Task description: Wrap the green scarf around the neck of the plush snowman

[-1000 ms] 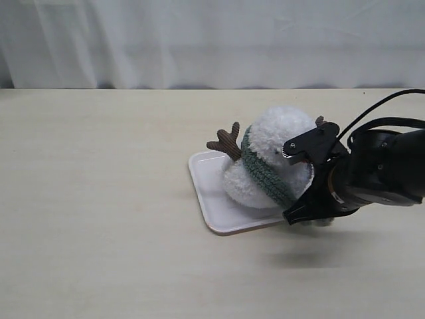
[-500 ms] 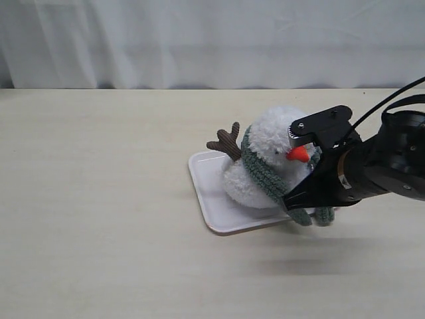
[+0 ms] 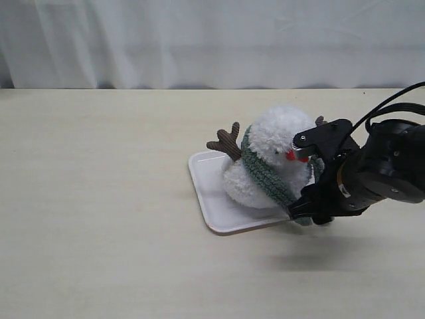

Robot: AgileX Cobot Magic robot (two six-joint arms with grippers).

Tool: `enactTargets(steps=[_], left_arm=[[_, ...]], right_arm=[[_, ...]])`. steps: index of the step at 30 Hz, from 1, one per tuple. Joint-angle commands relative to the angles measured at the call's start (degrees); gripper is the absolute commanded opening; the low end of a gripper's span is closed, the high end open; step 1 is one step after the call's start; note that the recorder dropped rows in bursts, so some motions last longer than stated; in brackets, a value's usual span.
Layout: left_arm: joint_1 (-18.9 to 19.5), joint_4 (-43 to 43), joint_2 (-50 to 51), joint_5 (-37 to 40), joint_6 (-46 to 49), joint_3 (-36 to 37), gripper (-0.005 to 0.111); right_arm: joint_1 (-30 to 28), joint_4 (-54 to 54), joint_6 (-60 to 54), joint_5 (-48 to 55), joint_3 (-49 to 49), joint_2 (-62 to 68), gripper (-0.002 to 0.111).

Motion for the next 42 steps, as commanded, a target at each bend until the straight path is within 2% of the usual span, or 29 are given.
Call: enactTargets(steps=[1,7,9,10,11,12,14,18,22,28,30,33,42], left_arm=[[0.10,-0.42,-0.10,-0.51,-0.19,0.21,0.000],[0.10,-0.42,-0.10,-0.51,-0.19,0.21,0.000],[0.10,-0.42,-0.10,-0.51,-0.19,0.21,0.000],[0.10,-0.42,-0.10,-0.51,-0.19,0.21,0.000],[0.10,-0.42,-0.10,-0.51,-0.19,0.21,0.000],[0.10,-0.42,-0.10,-0.51,-0.19,0.21,0.000],[0.10,-0.42,-0.10,-0.51,-0.19,0.21,0.000],[0.10,-0.42,-0.10,-0.51,-0.19,0.21,0.000],[0.10,-0.42,-0.10,-0.51,-0.19,0.21,0.000],[0.10,-0.42,-0.10,-0.51,-0.19,0.21,0.000],[0.10,-0.42,-0.10,-0.51,-0.19,0.21,0.000],[0.10,-0.42,-0.10,-0.51,-0.19,0.21,0.000],[0.10,-0.42,-0.10,-0.51,-0.19,0.21,0.000]], right_arm=[[-3.18,-2.42,3.44,-0.23,0.20,2.89,0.059],[-4.03,-2.22,2.25,-8.41,0.20,6.39,0.058],[-4.03,-2.22,1.89,-11.59,0.20,7.48,0.044],[-4.03,-2.22,1.76,-11.92,0.20,7.71,0.030],[-4.03,-2.22,1.76,-11.92,0.20,7.71,0.025],[-4.03,-2.22,1.76,-11.42,0.20,7.60,0.012],[-4.03,-2.22,1.76,-10.64,0.20,7.60,0.004],[-4.03,-1.10,1.19,-6.96,0.20,7.49,0.004],[-4.03,5.88,-5.64,-6.96,0.20,4.61,0.004],[-4.03,10.82,-6.95,-6.85,0.20,-1.28,0.004],[-4.03,15.59,-11.24,-6.85,0.20,-2.94,0.004],[-4.03,28.99,-24.18,-6.85,0.20,-5.75,0.004],[-4.03,51.35,-46.71,-4.87,-0.12,-8.97,0.004]])
